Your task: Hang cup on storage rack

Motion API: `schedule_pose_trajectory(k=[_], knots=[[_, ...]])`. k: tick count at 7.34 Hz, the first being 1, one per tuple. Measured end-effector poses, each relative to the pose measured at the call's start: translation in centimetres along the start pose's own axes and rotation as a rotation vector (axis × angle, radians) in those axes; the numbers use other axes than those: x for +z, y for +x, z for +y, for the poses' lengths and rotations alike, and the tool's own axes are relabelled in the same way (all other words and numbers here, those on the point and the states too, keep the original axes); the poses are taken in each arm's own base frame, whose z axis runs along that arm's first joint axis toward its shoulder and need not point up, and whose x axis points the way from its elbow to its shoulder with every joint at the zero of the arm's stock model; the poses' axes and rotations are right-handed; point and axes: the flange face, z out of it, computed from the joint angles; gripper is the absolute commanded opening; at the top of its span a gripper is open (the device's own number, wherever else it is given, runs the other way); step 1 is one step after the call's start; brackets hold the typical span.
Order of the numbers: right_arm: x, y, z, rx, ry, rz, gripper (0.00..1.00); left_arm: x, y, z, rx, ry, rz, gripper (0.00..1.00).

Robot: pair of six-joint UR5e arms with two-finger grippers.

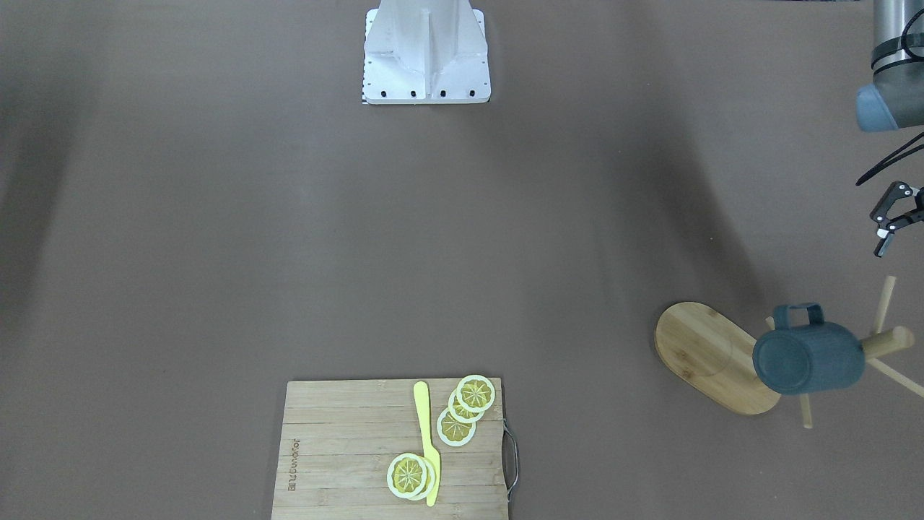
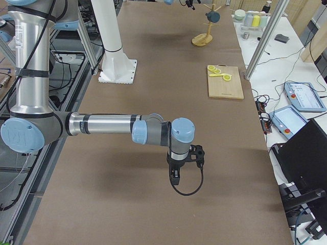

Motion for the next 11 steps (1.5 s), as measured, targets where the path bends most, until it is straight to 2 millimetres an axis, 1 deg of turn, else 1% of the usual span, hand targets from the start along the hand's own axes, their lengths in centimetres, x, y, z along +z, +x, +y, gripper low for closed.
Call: schedule_pose_trajectory(k=[2, 4, 5, 7, 9, 10, 11], knots=[[0.0, 0.0, 0.0, 0.0, 0.0, -0.001, 1.0, -0.9, -0.6, -0.4, 0.006, 0.04, -0.017, 0.99], [0.1, 0.0, 0.1, 0.0, -0.001, -0.003, 1.0, -1.4, -2.7, -0.1, -0.046, -0.021, -0.066, 0.99], [0.1, 0.0, 0.1, 0.001, -0.002, -0.005, 1.0, -1.4, -3.8, 0.3, -0.077, -0.07, -0.091, 0.99], [0.1, 0.0, 0.1, 0.001, -0.002, -0.005, 1.0, -0.8, -5.2, 1.5, -0.147, -0.193, -0.122, 0.99], [0.1, 0.0, 0.1, 0.0, -0.002, -0.004, 1.0, -0.8, -7.2, 2.4, -0.177, -0.349, -0.117, 0.99], [0.1, 0.0, 0.2, 0.0, -0.002, -0.004, 1.0, -1.3, -8.0, 1.9, -0.184, -0.432, -0.113, 0.99], [0.1, 0.1, 0.2, 0.0, -0.003, -0.003, 1.0, -1.8, -8.3, 1.1, -0.199, -0.51, -0.111, 0.99]])
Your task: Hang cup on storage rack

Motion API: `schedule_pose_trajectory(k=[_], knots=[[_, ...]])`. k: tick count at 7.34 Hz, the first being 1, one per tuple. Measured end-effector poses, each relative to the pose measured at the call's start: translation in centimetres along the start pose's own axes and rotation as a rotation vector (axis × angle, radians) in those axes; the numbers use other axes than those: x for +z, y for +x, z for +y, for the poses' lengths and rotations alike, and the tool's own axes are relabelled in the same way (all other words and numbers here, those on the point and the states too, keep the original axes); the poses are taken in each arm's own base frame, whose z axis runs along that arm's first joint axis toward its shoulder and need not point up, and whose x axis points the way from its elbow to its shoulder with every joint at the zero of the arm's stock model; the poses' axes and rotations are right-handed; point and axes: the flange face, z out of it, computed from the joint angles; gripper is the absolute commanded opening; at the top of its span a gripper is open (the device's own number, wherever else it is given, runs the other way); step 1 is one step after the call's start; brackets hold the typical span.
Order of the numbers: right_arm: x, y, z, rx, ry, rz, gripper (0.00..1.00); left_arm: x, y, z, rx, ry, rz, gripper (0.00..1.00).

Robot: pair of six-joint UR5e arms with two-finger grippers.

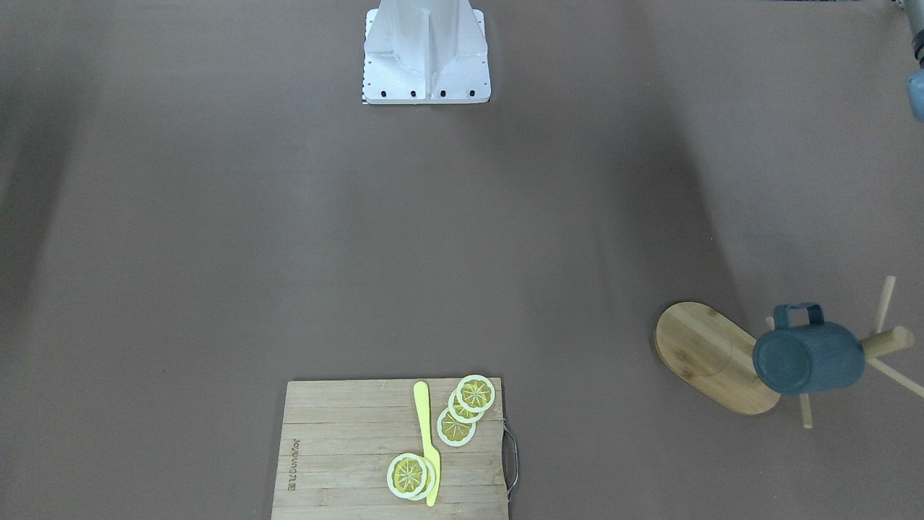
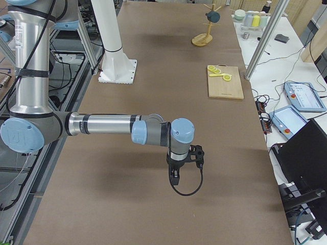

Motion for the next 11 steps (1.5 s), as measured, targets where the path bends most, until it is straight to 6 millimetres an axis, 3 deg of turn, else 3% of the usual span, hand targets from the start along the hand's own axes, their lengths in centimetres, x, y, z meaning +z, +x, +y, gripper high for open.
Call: schedule_pose_trajectory(k=[5, 9, 11], knots=[[0.0, 0.0, 0.0, -0.002, 0.0, 0.001, 1.0, 0.4, -0.4, 1.0, -0.192, -0.359, 0.055, 0.99], [0.0, 0.0, 0.0, -0.002, 0.0, 0.0, 1.0, -1.2, -1.4, 2.8, -0.343, -0.379, 0.221, 0.99], [0.2, 0.1, 0.0, 0.0, -0.002, -0.001, 1.0, -2.2, -1.5, 2.1, -0.353, -0.356, 0.23, 0.99]])
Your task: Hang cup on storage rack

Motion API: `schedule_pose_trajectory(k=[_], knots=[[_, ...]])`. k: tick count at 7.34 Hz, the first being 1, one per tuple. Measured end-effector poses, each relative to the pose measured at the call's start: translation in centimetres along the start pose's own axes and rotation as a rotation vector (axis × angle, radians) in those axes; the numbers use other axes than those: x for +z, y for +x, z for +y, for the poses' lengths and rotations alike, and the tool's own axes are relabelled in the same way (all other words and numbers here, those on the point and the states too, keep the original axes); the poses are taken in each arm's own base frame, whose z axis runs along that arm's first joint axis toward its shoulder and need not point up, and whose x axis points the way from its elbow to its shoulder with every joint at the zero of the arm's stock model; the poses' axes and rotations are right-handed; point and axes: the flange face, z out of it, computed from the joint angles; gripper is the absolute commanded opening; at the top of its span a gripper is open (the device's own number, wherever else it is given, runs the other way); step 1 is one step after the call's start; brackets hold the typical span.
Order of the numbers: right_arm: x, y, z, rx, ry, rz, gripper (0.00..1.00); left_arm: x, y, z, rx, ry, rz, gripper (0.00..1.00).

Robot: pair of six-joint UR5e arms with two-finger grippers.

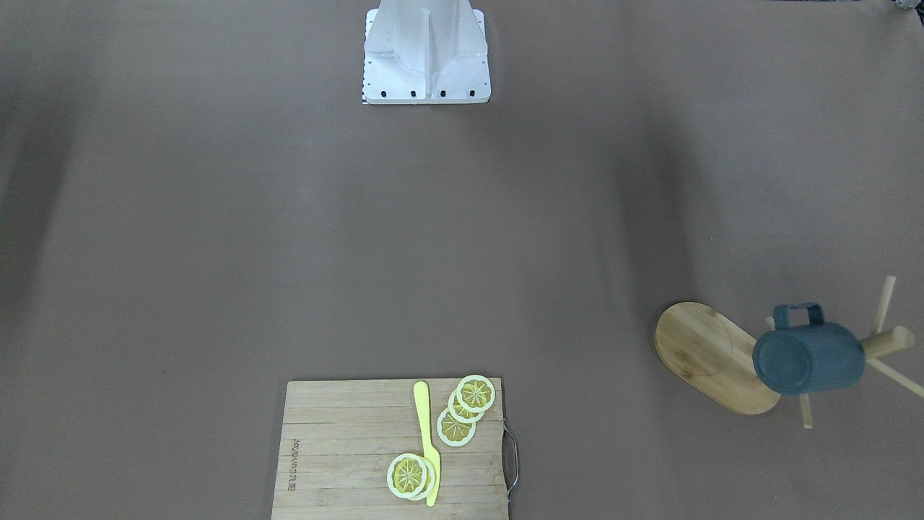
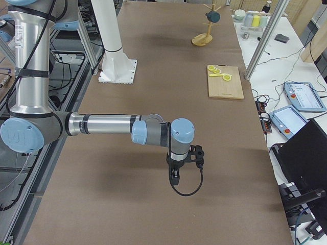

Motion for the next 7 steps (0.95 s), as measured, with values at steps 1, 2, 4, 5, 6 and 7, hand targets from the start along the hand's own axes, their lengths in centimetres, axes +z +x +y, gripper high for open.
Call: schedule_pose_trajectory(k=[1, 2, 4, 5, 6, 7], knots=[[0.17, 0.13, -0.03, 0.003, -0.003, -0.001, 1.0, -0.28, 0.19, -0.24, 0.003, 0.006, 0.001, 0.99], [0.24, 0.2, -0.05, 0.004, -0.005, -0.001, 1.0, -0.43, 0.3, -0.37, 0.006, 0.01, 0.001, 0.99], [0.27, 0.21, -0.02, 0.004, -0.005, -0.001, 1.0, -0.38, 0.15, -0.14, 0.011, 0.016, 0.002, 0.99], [0.41, 0.29, 0.08, 0.008, -0.008, -0.004, 1.0, -0.25, 0.01, 0.1, 0.01, 0.015, 0.002, 0.99], [0.71, 0.46, 0.2, 0.014, -0.014, -0.009, 1.0, -0.21, -0.02, 0.15, 0.01, 0.015, 0.002, 0.99], [0.97, 0.61, 0.21, 0.017, -0.02, -0.011, 1.0, -0.25, 0.05, 0.07, 0.012, 0.016, 0.003, 0.99]])
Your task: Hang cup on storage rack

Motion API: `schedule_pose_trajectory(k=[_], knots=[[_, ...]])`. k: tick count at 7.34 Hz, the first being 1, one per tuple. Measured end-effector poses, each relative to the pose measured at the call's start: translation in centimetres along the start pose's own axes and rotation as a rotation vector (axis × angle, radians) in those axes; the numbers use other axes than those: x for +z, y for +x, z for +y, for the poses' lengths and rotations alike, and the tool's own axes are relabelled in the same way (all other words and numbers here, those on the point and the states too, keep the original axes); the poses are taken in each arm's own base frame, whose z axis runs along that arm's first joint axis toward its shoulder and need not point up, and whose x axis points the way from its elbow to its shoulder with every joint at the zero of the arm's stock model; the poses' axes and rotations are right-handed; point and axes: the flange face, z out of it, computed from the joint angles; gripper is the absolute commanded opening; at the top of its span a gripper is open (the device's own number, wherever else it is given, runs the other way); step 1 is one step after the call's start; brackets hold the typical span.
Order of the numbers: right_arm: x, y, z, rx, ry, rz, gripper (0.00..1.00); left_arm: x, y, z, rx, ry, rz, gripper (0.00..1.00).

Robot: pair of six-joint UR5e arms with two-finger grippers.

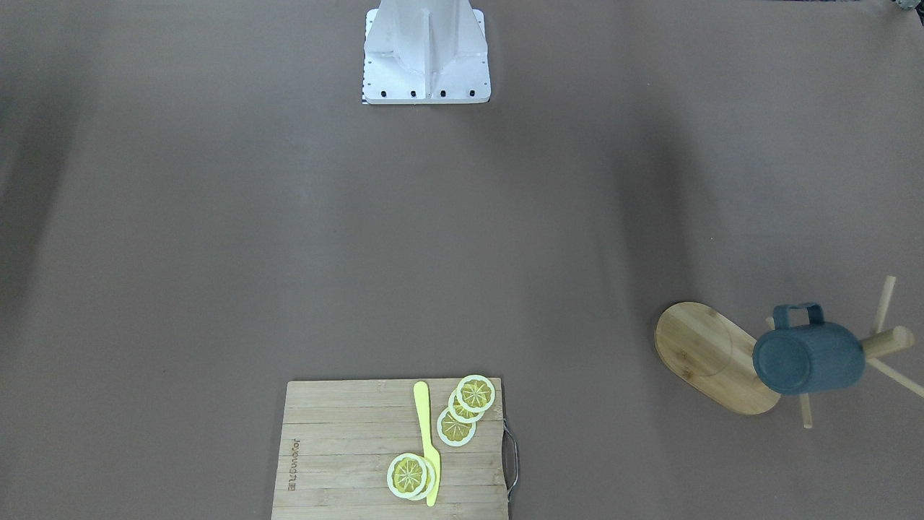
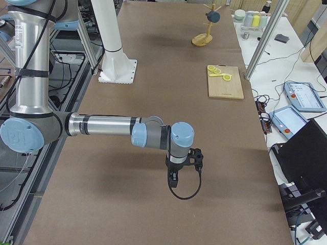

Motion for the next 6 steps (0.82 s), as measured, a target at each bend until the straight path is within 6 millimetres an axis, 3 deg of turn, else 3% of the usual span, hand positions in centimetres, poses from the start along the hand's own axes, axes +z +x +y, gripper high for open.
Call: schedule_pose_trajectory(k=[6], knots=[[2.0, 1.4, 0.6, 0.027, -0.04, -0.001, 1.0, -0.1, 0.2, -0.2, 0.004, 0.003, 0.001, 0.99]])
